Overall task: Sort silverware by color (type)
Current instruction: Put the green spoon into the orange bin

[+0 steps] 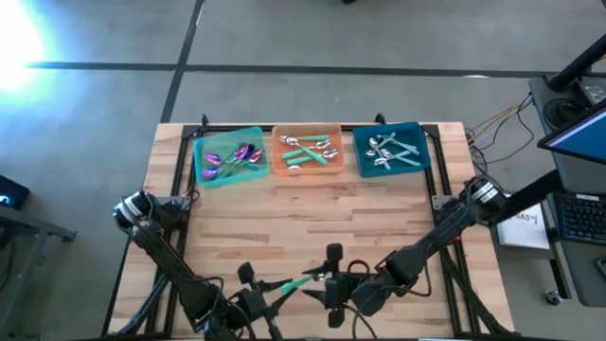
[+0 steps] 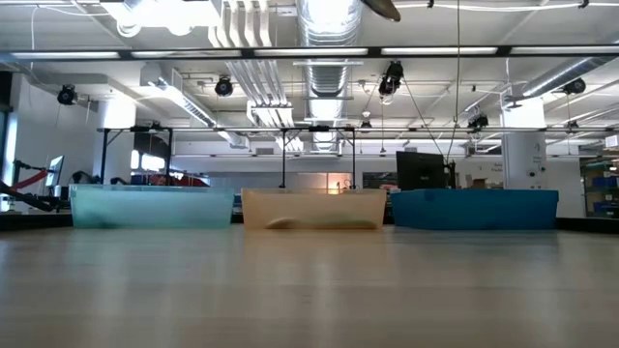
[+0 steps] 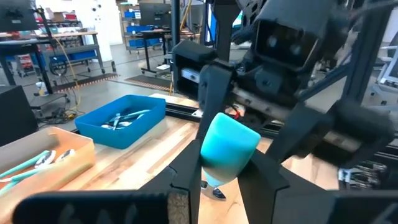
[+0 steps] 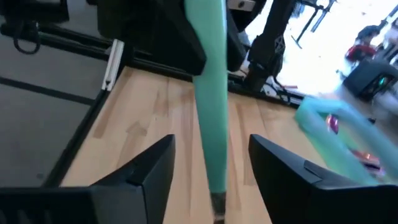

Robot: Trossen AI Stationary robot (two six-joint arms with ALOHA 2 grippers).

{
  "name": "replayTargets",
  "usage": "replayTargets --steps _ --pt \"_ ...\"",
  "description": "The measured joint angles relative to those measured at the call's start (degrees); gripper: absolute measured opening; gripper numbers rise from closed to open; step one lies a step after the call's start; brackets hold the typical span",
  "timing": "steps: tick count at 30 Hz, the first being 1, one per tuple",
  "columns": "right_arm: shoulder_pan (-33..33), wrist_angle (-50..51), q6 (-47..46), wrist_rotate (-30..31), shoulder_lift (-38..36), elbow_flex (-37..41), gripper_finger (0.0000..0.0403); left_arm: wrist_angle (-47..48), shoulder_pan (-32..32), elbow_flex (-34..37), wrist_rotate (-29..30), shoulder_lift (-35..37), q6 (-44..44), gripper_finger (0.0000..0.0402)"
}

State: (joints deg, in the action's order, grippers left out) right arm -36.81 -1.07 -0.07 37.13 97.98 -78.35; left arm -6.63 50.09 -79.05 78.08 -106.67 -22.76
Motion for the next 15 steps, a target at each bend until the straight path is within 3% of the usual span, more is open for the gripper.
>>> replayTargets --steps 8,15 --pt "-0.90 16.04 -5.43 -1.28 -6.35 -0.02 0.0203 5.40 -3.08 0.00 0.53 0.61 -0.63 0.0063" --pt "-0.39 28.45 -8.18 -1.14 -11.19 0.10 0.0190 20.66 -11.71 0.02 -0.19 4.83 -10.00 0.0063"
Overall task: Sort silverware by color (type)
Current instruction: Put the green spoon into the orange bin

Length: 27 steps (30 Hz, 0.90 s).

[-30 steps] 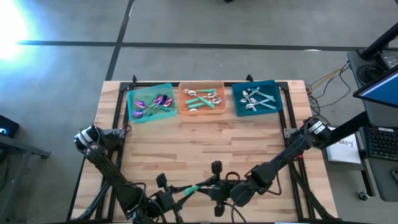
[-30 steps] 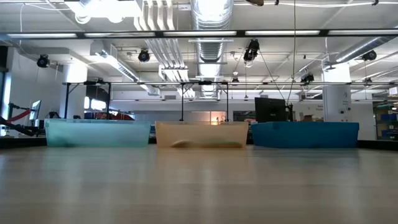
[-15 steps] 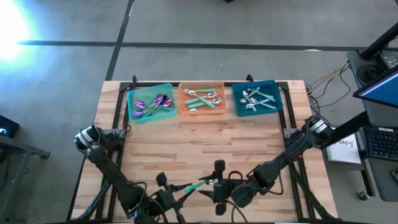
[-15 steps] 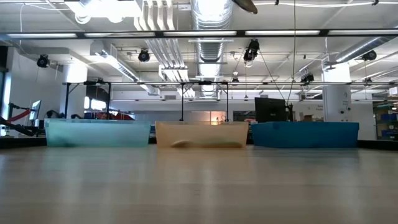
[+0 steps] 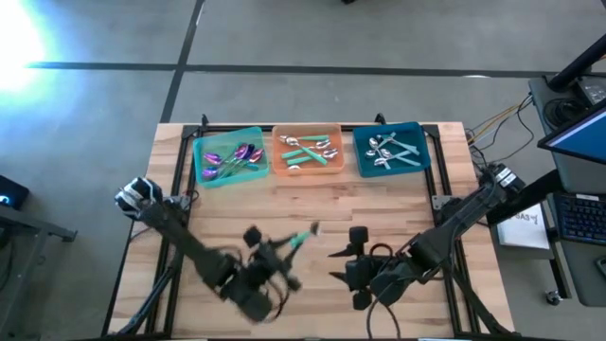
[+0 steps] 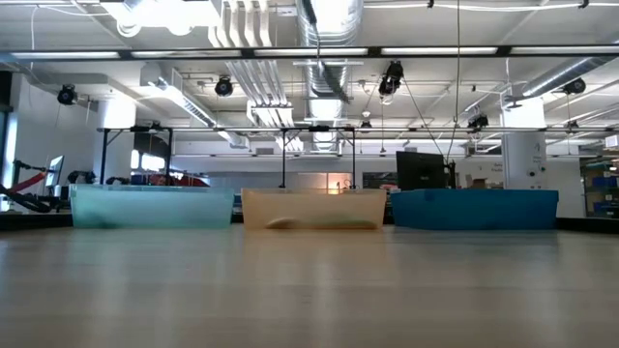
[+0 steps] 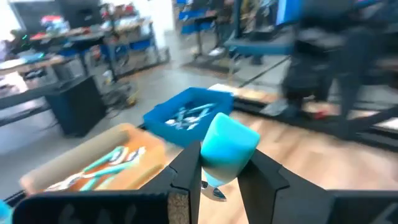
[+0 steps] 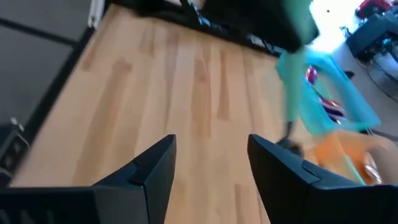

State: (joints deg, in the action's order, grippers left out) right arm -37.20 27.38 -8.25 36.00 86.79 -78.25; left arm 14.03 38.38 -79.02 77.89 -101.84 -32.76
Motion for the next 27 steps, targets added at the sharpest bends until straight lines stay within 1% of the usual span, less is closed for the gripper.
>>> replayTargets --steps 3,6,8,12,15,18,19,23,25,27 --pt "0.78 3.71 -0.18 -0.01 -1.46 0.67 0.0186 8.29 -5.61 0.00 -3.62 2.44 -3.75 0.0063" --pt "2.45 6.44 -0.14 0.06 -2.58 2.26 0.0183 12.61 -11.72 0.00 -6.19 3.50 -4.17 0.0063" --pt "3.86 8.77 -0.74 0.04 -3.44 3.90 0.0183 12.82 -16.07 0.00 -8.19 3.50 -2.69 0.0063" --pt "7.33 13.65 -3.13 0.04 -5.48 7.45 0.0182 11.97 -24.73 0.23 -15.11 3.43 0.51 0.0063" --pt "10.01 15.12 -4.14 0.11 -7.87 10.82 0.0182 11.89 -30.44 0.69 -16.71 3.24 2.08 0.0063" --pt "12.37 14.58 -5.24 0.08 -11.19 15.09 0.0182 9.27 -35.04 0.93 -17.74 3.24 4.90 0.0063" --pt "13.13 13.78 -5.36 0.10 -12.51 16.81 0.0182 7.86 -36.46 0.95 -18.88 3.24 6.60 0.0063" --pt "15.85 8.20 -5.43 0.08 -17.79 24.48 0.0182 -2.05 -41.56 1.05 -27.76 2.52 14.50 0.0063" --pt "17.10 5.23 -5.42 0.08 -20.18 28.14 0.0182 -6.48 -43.61 1.08 -30.32 1.61 16.89 0.0063" --pt "18.13 2.61 -5.61 0.02 -22.38 31.31 0.0182 -9.72 -45.30 1.12 -31.54 0.63 17.47 0.0063"
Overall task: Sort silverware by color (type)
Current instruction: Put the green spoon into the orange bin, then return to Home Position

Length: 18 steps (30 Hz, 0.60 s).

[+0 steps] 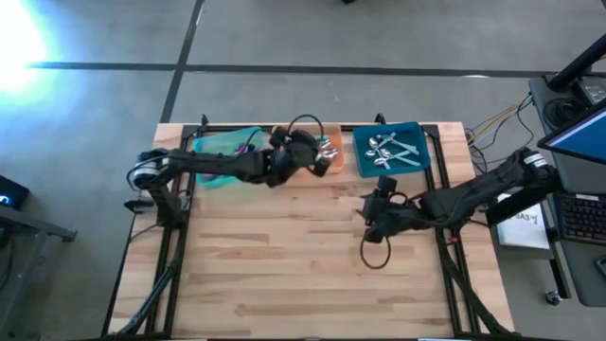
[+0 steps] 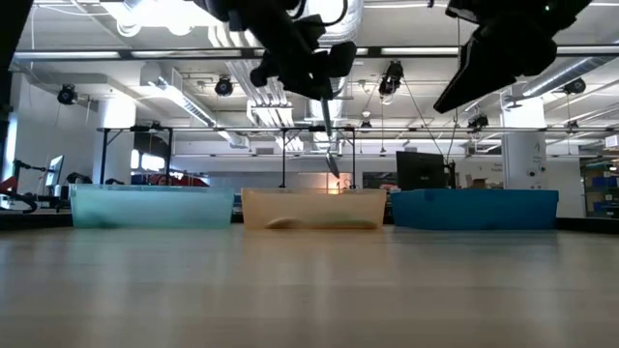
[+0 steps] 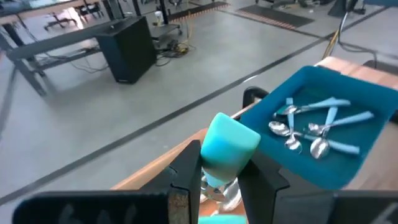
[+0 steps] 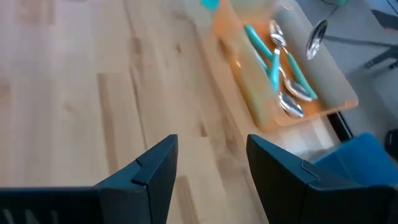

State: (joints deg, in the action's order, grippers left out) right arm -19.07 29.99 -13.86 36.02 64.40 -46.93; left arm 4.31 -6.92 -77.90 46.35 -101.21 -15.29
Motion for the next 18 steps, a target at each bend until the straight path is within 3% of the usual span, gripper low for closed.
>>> replayTargets --steps 3,10,18 --pt "0.78 -2.82 -2.15 -0.04 -2.84 3.62 0.0182 -3.25 -1.91 0.03 -1.81 -1.24 -0.06 0.0069" --pt "0.85 -5.24 -2.85 -0.07 -6.11 7.43 0.0182 -4.91 -3.14 0.03 -2.03 -3.47 -1.69 0.0162" --pt "0.85 -5.69 -1.03 0.01 -5.95 8.73 0.0182 -8.95 -2.95 0.06 -1.99 -3.88 -1.73 0.0162"
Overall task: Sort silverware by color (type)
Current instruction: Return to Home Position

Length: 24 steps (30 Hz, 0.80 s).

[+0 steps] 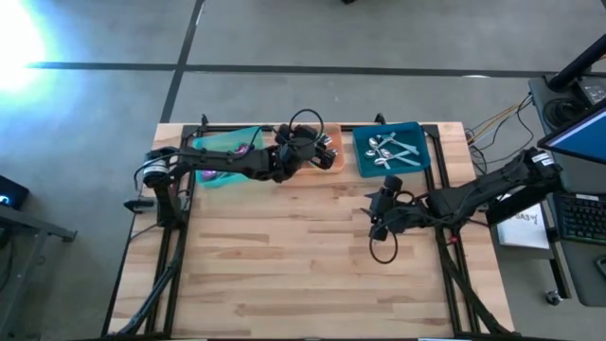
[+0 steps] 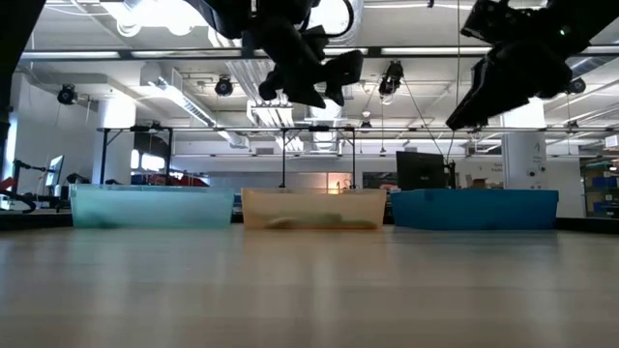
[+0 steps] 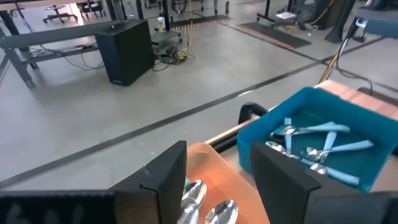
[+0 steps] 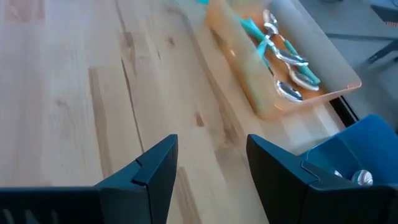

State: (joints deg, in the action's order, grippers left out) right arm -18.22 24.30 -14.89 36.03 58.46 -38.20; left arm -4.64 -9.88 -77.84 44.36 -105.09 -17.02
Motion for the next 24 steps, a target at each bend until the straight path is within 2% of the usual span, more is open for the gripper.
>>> replayTargets --steps 8,16,21,24 --pt "1.95 -14.88 7.28 -0.12 -2.15 9.36 0.0182 -1.40 3.52 0.00 -3.79 1.52 1.92 0.0143" --pt "5.83 -31.09 5.02 -1.79 -3.98 21.06 0.0182 6.36 9.68 0.00 -4.34 4.84 5.51 0.0141" --pt "6.84 -41.56 5.03 -2.00 -4.04 27.54 0.0182 8.30 14.35 -0.01 0.41 8.04 6.07 0.0141" --pt "7.41 -45.76 4.37 -1.96 -4.07 30.36 0.0182 10.79 17.65 0.00 5.51 10.29 6.07 0.0141"
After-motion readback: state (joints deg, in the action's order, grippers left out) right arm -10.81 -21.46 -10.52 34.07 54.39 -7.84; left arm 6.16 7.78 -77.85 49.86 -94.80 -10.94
